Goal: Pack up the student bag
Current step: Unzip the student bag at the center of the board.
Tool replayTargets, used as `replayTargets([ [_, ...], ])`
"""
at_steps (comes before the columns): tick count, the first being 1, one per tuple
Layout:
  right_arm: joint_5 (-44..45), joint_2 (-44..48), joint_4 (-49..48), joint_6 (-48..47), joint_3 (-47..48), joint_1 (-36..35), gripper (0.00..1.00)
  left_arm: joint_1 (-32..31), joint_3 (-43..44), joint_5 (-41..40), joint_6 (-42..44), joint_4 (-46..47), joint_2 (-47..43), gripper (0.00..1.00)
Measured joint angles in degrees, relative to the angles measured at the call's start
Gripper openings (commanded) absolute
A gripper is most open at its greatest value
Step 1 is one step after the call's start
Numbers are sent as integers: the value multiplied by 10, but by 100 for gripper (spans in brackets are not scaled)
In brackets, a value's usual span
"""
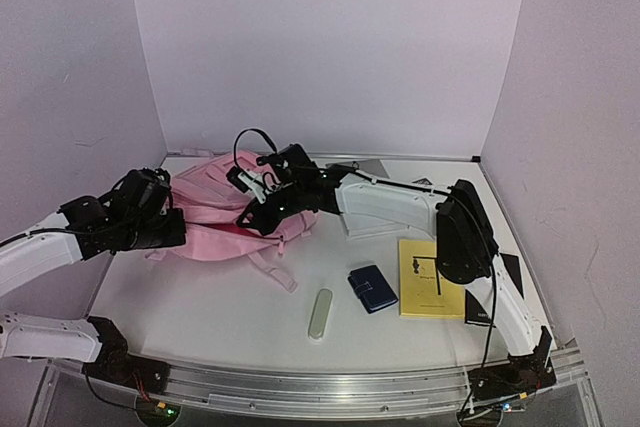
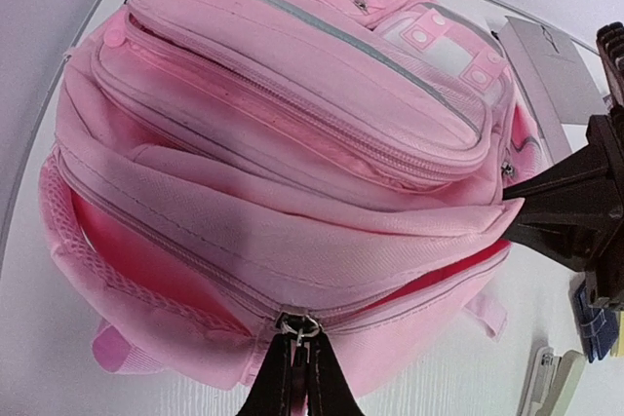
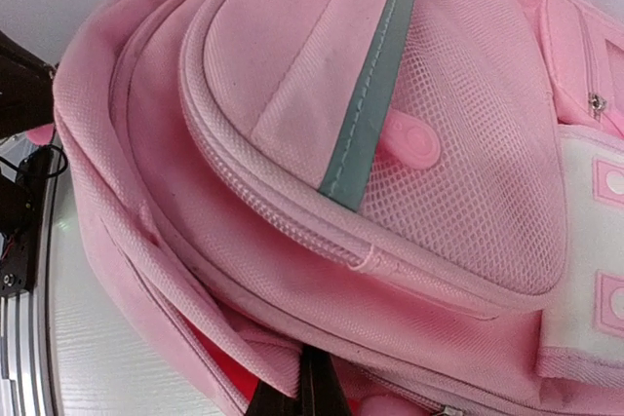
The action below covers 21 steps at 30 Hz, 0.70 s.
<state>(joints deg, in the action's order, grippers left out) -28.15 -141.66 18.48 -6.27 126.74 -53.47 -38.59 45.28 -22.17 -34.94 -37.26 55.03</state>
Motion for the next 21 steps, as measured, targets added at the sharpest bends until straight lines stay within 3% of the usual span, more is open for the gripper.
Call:
replayTargets([
  [3,11,7,-1,-29,-10,0,3,0,0,22,11,-2,-13,0],
  [7,27,8,6,-61,-10,2,46,4,-1,61,25,7,-13,0],
  [10,18,8,26,-65,-10,11,64,9,-8,105,35,31,-2,0],
  [13,-3,8,46,-73,-7,21,70,9,-17,145,39,57,11,0],
  [21,-43,16,101,-77,19,25,71,11,-19,222,51,95,27,0],
])
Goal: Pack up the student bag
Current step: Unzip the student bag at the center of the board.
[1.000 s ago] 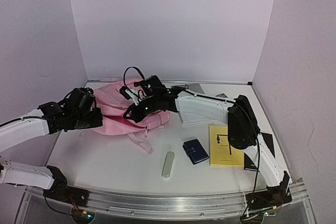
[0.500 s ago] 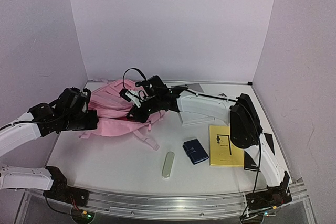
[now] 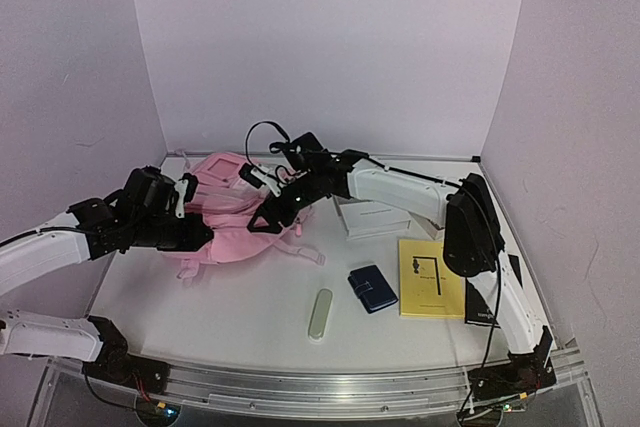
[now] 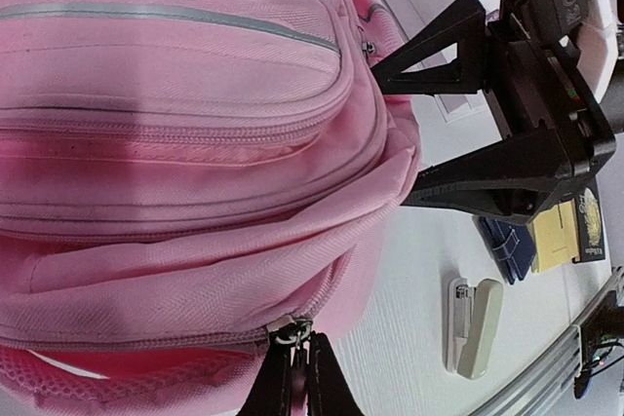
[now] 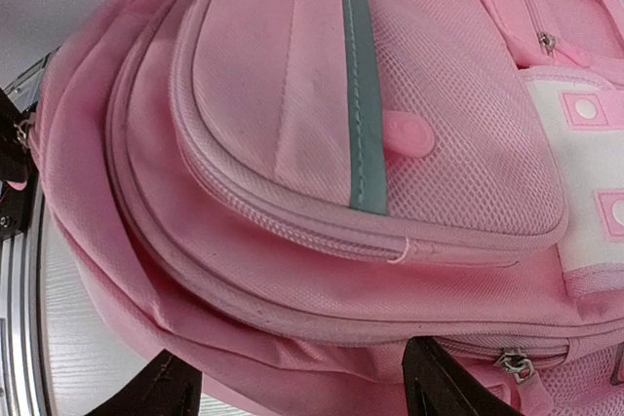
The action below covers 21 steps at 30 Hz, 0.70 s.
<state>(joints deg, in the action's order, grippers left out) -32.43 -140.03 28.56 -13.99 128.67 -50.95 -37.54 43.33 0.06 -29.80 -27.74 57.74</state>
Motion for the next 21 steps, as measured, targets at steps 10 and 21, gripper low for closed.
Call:
replayTargets([
  [10,40,0,7,-54,65,-49,47,1,0,41,1,17,11,0],
  [21,122,3,-43,-106,33,-82,0,-2,0,-8,-9,-12,-7,0],
])
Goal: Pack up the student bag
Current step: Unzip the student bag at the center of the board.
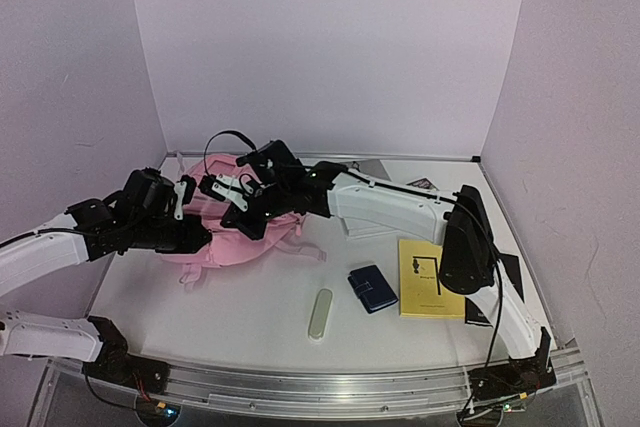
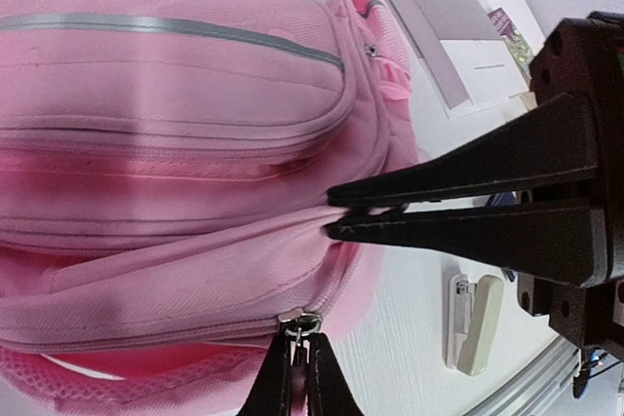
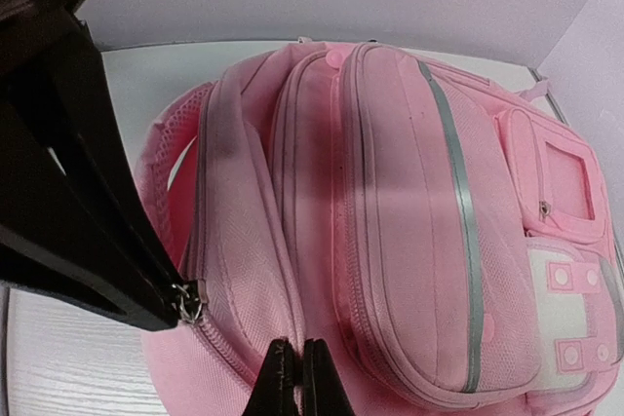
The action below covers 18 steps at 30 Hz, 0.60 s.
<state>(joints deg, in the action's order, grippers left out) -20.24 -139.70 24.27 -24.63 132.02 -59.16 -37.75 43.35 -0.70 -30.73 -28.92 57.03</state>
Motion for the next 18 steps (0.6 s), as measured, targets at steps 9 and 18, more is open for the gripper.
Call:
replayTargets([
  [9,-2,22,-28,-20,-64,13,0,-2,1,-89,-35,-63,-12,0],
  [18,-30,51,-32,-44,-102,51,45,-2,5,-104,-35,-55,-30,0],
])
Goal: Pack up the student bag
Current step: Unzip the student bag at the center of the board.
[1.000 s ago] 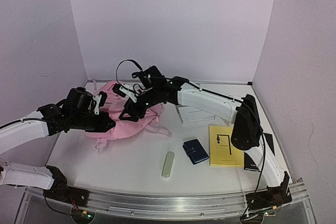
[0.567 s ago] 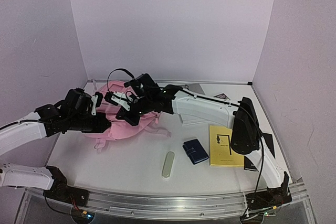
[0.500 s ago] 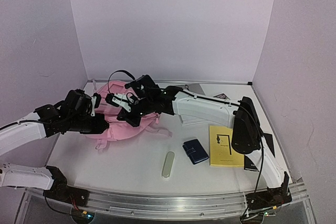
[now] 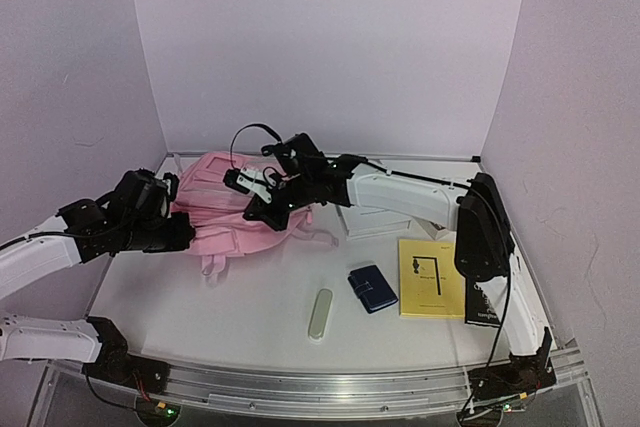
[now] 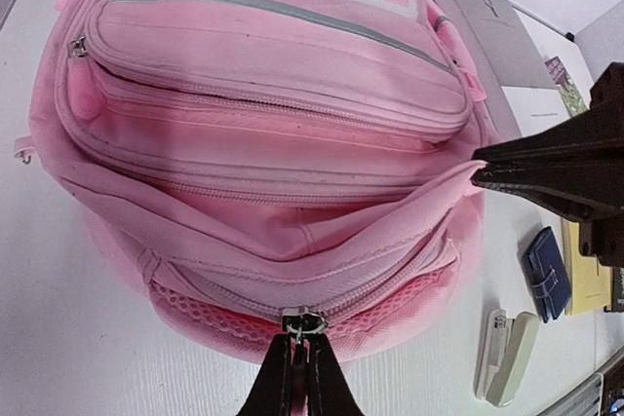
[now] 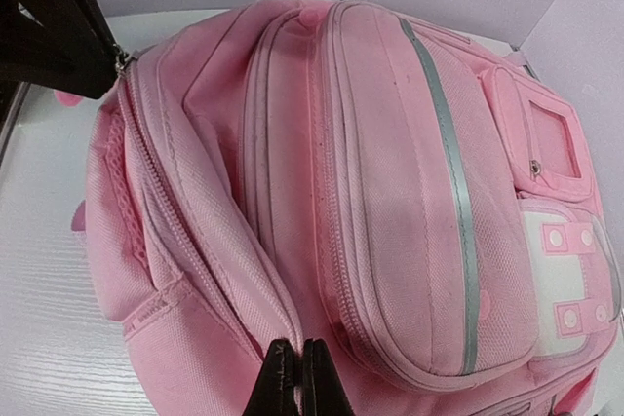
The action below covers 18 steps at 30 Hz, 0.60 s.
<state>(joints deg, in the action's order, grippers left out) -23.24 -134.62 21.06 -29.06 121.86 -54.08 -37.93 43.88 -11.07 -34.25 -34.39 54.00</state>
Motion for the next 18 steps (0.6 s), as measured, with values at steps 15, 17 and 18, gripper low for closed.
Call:
replayTargets([
  [15,-31,3,119,-12,93,-32,63,4,0,161,45,90,46,0],
  [17,-39,3,129,-13,93,-40,61,4,0,168,45,95,46,0],
  [18,-43,3,136,-14,93,-43,60,4,0,171,45,98,46,0],
])
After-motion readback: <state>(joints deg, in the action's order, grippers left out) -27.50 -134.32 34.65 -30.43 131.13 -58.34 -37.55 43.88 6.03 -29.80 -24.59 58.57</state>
